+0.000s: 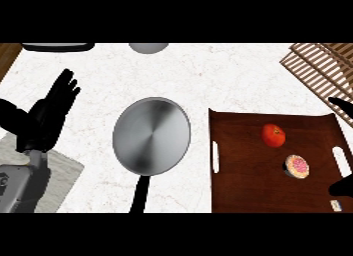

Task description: Pick the cupcake from the tray and place it in the tiered shelf

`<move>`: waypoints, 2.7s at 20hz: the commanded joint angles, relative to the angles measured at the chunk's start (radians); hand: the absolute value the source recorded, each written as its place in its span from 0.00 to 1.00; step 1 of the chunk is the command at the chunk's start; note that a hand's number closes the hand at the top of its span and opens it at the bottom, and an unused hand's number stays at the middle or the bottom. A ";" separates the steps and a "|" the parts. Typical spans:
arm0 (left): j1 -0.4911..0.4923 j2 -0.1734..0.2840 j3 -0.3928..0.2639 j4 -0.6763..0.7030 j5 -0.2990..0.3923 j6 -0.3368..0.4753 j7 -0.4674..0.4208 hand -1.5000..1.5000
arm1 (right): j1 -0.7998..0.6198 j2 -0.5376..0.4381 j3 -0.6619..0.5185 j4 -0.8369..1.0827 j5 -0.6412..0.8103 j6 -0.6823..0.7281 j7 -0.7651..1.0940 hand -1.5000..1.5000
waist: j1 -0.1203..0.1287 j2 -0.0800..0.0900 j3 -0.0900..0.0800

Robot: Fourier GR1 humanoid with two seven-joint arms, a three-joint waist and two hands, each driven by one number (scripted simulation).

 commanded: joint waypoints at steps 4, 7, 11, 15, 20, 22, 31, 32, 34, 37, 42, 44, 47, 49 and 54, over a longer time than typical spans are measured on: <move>0.041 -0.003 0.003 -0.077 -0.022 0.012 0.029 0.50 | -0.067 0.101 0.180 0.010 0.165 0.065 0.229 0.00 | 0.002 -0.002 0.001; 0.004 -0.001 0.049 -0.026 -0.006 -0.021 0.019 0.50 | -0.091 0.118 0.124 0.068 0.180 0.137 0.204 0.00 | -0.008 -0.001 0.001; -0.069 -0.037 0.034 0.049 -0.042 -0.015 0.018 0.50 | -0.051 0.147 0.147 0.070 0.249 0.167 0.184 0.00 | -0.017 -0.001 0.001; 0.014 -0.030 0.066 0.018 -0.034 -0.058 -0.017 0.50 | 0.025 0.213 0.155 0.008 0.328 0.155 0.215 0.00 | -0.015 -0.003 0.001; -0.012 -0.078 0.025 -0.037 -0.102 0.011 0.040 0.50 | 0.040 0.272 0.179 0.019 0.391 0.180 0.221 0.00 | -0.015 -0.003 0.002; 0.035 -0.041 0.085 -0.013 -0.055 -0.073 -0.004 0.50 | 0.066 0.272 0.120 0.052 0.400 0.188 0.158 0.00 | -0.014 -0.002 0.002; -0.006 -0.076 0.109 0.009 -0.098 -0.077 -0.003 0.50 | 0.064 0.394 0.080 0.196 0.558 0.162 0.018 0.00 | -0.013 -0.002 0.002; -0.022 -0.087 0.094 -0.040 -0.105 -0.054 0.070 0.50 | -0.008 0.430 0.065 0.228 0.550 0.205 0.043 0.00 | -0.011 -0.002 0.002; -0.011 -0.073 0.118 0.000 -0.097 -0.087 0.028 0.50 | 0.071 0.437 0.074 0.269 0.609 0.110 -0.048 0.00 | -0.013 -0.002 0.002; 0.014 -0.114 0.088 -0.015 -0.131 -0.063 0.006 0.50 | 0.017 0.496 0.081 0.390 0.658 0.085 -0.069 0.00 | -0.009 -0.001 0.002; 0.016 -0.099 0.098 -0.125 -0.108 -0.084 0.126 0.50 | -0.029 0.484 -0.018 0.443 0.631 0.156 -0.129 0.00 | -0.007 -0.002 0.002; 0.013 -0.092 0.132 -0.033 -0.098 -0.122 0.049 0.50 | 0.019 0.558 0.046 0.472 0.704 0.086 -0.130 0.00 | -0.010 -0.001 0.002; 0.023 -0.124 0.112 -0.048 -0.146 -0.091 0.024 0.50 | 0.051 0.553 0.017 0.473 0.712 0.096 -0.183 1.00 | -0.012 -0.002 0.002; 0.042 -0.131 0.109 -0.057 -0.150 -0.085 0.032 0.50 | -0.007 0.574 0.015 0.565 0.716 0.115 -0.179 1.00 | -0.008 -0.001 0.002; -0.037 -0.120 0.129 0.003 -0.158 -0.087 0.049 0.50 | 0.017 0.521 0.026 0.522 0.807 0.031 -0.320 1.00 | -0.013 -0.001 0.002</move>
